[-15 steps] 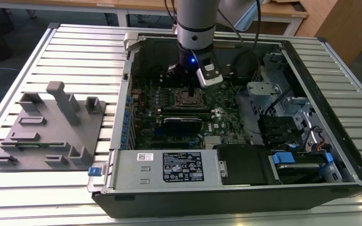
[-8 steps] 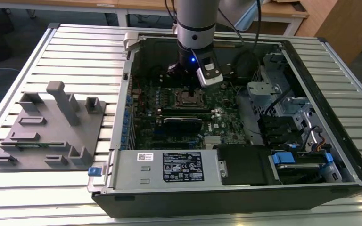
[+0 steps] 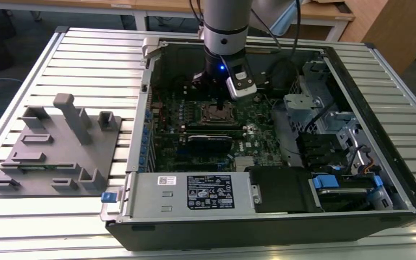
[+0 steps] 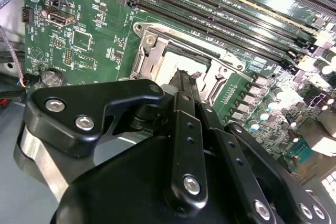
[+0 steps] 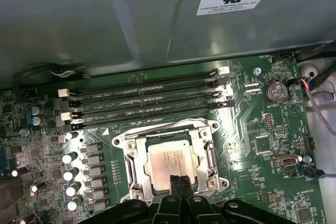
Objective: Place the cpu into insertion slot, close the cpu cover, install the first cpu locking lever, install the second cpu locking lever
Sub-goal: 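Install the second cpu locking lever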
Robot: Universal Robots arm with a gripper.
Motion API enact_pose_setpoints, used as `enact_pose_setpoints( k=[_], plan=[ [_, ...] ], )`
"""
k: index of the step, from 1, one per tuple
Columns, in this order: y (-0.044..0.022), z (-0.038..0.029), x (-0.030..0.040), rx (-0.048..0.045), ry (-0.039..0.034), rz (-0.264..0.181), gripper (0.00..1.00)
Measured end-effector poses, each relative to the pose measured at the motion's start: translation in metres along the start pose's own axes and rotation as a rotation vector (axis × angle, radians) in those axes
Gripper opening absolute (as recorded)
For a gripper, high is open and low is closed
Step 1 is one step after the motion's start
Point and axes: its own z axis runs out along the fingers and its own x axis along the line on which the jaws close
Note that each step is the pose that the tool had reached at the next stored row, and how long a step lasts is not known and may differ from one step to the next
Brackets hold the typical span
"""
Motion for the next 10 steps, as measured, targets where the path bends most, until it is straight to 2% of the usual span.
enact_pose_setpoints(
  k=[10],
  plan=[
    [-0.0052,-0.0004,-0.0009,-0.0029,0.0006,0.0,0.1]
  ],
)
